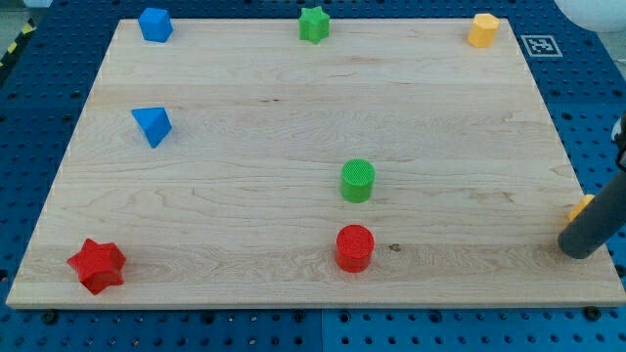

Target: Push yellow heart to the center right

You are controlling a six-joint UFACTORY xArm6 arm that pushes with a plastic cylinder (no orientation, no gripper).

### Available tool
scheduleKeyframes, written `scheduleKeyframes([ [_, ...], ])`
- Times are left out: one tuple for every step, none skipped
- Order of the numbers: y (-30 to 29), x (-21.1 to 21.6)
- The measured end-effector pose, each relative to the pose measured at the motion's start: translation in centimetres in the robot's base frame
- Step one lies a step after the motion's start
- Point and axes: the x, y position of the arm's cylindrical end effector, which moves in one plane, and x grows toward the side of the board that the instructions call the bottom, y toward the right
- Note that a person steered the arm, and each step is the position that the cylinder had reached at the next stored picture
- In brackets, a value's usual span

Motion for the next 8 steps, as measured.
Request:
scheduleKeyframes([
  [0.4, 0.8],
  [2.9, 1.6],
  [5.8, 1.6],
  [6.0, 1.2],
  [4.7, -1.5],
  [2.4, -3.1],
  [2.3, -3.6],
  [2.7, -2.2],
])
